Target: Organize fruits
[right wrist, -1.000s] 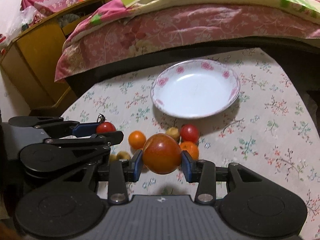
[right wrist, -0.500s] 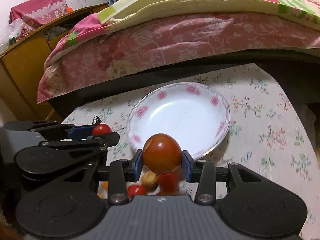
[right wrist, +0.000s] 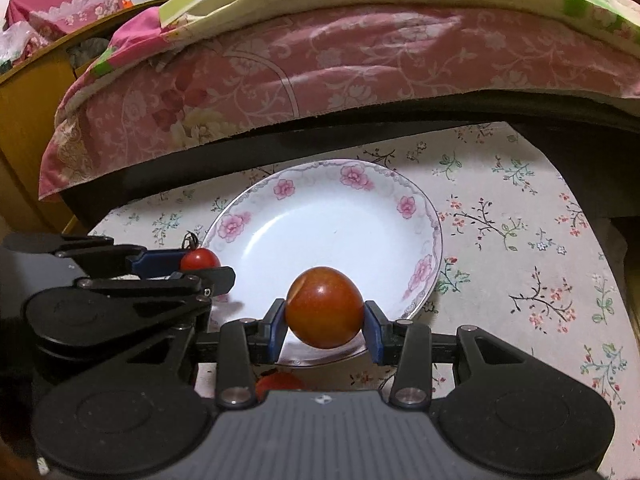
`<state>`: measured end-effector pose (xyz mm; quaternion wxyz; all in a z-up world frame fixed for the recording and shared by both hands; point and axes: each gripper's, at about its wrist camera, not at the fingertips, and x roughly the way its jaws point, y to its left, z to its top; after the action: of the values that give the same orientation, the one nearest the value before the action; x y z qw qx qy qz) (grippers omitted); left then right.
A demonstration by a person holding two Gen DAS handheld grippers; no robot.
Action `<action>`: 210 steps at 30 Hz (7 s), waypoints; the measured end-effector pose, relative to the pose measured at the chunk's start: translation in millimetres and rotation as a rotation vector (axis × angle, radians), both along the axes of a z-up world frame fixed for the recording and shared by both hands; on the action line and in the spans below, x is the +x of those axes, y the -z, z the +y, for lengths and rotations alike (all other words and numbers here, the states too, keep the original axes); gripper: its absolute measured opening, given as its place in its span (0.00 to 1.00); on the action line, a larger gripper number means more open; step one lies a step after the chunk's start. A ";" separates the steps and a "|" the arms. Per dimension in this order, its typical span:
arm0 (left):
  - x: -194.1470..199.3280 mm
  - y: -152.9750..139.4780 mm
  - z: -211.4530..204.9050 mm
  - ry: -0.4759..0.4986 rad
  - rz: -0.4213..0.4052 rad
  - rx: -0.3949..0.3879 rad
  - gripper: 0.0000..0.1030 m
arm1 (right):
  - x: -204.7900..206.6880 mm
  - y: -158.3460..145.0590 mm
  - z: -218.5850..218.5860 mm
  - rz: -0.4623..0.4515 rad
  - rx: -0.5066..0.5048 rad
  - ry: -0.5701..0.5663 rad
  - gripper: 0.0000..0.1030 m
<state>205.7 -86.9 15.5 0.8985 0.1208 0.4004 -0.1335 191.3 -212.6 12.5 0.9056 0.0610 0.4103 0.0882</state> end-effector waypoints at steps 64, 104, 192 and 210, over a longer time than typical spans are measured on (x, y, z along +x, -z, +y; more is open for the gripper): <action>-153.1 -26.6 100.2 0.078 0.094 -0.145 0.71 | -154.2 -34.8 30.1 0.073 -0.143 0.002 0.49; -110.3 27.6 83.0 0.258 0.116 -0.047 0.68 | -63.9 16.8 30.0 0.073 -0.110 -0.215 0.48; -111.5 26.9 79.9 0.233 0.128 -0.009 0.31 | -74.4 6.7 46.2 0.112 -0.080 -0.284 0.32; -114.4 25.4 79.2 0.241 0.118 0.004 0.31 | -72.6 7.2 43.4 0.115 -0.068 -0.267 0.32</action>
<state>91.2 -7.8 -9.9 0.8505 0.1619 0.4356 -0.2465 118.7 -169.2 5.3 0.8623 -0.0199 0.4688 0.1903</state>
